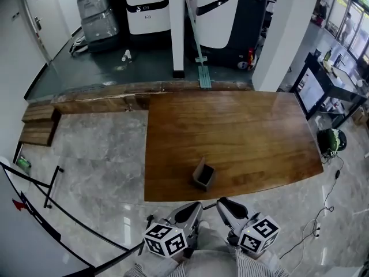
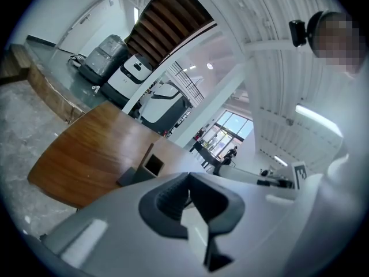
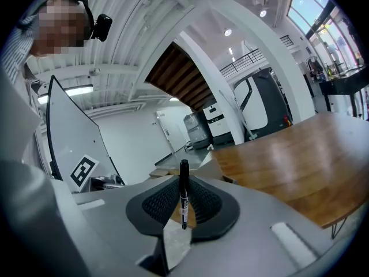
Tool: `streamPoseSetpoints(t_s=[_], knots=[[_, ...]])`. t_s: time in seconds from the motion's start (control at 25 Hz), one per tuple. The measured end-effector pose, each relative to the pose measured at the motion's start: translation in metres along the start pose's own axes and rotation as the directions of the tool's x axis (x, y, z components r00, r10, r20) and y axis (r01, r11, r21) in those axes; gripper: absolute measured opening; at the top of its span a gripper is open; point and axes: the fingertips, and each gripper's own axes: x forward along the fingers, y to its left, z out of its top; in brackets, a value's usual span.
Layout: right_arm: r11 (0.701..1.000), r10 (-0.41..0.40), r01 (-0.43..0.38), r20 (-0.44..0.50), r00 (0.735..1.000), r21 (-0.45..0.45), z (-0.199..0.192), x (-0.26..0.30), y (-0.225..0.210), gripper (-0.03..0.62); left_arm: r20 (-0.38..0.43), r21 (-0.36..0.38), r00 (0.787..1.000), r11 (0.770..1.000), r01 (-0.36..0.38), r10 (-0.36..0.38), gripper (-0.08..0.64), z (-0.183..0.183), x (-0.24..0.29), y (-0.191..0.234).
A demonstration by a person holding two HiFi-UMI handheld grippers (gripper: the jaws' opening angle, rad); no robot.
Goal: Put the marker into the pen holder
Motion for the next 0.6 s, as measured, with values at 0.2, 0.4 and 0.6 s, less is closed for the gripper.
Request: streamPoseSetpoints(t_s=[0.2,0.4,0.6], knots=[[1.000,0.026,-0.026,-0.020,0.999,0.008,0.001,0.016,-0.010,0.046,0.000,-0.016,1.000,1.000,-0.025,0.025,0.006,0.000,0.008,0.011],[0.999,0.036,-0.036,-0.035,0.999,0.009,0.006,0.027,-0.023,0.046,0.004,-0.046,0.999,0.998,-0.048,0.049,0.006,0.002,0.016,0.026],[0.999,0.041,-0.041,-0.041,0.998,0.013,0.017,0.039,-0.040,0.046,-0.007,-0.089,0.999,0.995,-0.053,0.053,0.007,0.004,0.030,0.043]])
